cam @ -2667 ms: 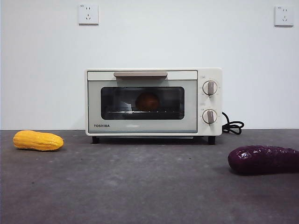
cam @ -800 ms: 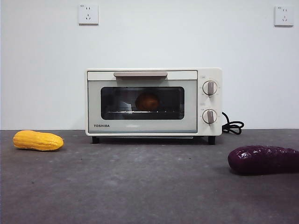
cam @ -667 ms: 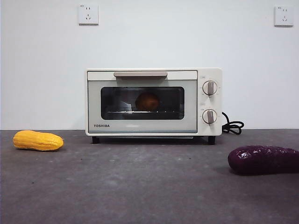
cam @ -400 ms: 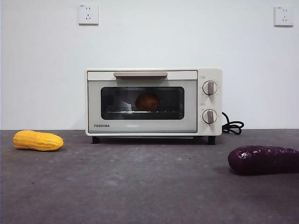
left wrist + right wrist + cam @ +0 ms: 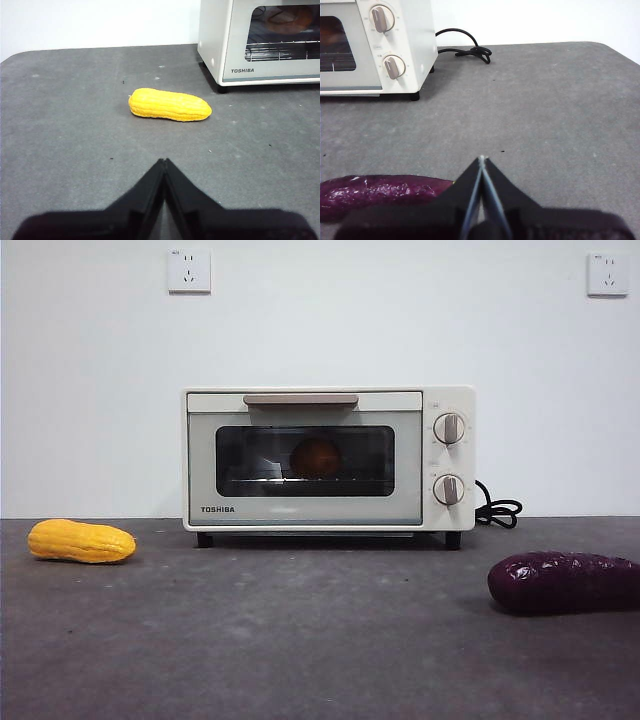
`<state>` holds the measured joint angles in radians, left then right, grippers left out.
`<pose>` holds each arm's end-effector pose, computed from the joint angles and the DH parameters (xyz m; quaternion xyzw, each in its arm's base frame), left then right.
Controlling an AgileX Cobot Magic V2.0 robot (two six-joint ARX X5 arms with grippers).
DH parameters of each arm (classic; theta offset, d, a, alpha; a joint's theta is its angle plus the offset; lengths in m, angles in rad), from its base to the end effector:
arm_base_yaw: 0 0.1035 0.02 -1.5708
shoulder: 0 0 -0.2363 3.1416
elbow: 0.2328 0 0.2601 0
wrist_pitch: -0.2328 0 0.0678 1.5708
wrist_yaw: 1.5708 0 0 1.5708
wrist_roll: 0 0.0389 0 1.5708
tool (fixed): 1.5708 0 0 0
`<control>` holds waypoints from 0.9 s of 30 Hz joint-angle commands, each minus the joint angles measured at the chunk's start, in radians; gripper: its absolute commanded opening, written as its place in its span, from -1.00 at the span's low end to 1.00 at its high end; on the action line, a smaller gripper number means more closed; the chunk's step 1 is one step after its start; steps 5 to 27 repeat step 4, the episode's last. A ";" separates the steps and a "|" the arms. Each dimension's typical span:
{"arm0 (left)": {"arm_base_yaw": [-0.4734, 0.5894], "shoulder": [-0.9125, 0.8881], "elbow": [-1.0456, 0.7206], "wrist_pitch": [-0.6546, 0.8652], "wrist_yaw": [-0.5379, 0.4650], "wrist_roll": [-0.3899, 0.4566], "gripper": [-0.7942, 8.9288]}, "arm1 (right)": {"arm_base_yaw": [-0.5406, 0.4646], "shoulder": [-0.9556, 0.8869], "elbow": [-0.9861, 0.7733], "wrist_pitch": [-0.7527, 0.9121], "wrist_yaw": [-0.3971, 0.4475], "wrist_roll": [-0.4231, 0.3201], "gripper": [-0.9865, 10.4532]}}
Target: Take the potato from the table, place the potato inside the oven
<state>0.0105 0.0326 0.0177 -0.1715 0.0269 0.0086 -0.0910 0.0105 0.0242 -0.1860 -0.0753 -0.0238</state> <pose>0.1426 0.0005 0.1477 0.0025 0.0930 -0.0086 0.9956 0.1406 -0.0099 0.1512 -0.0047 0.0858 -0.0068 0.9963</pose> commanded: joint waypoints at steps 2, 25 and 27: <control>0.002 0.000 -0.010 0.005 0.003 0.013 -0.85 | 0.000 -0.002 -0.010 0.006 0.004 -0.006 -0.83; 0.002 0.000 -0.010 0.005 0.003 0.014 -0.85 | 0.000 -0.002 -0.010 0.006 0.004 -0.006 -0.83; 0.002 0.000 -0.010 0.005 0.003 0.014 -0.85 | 0.000 -0.002 -0.010 0.006 0.004 -0.006 -0.83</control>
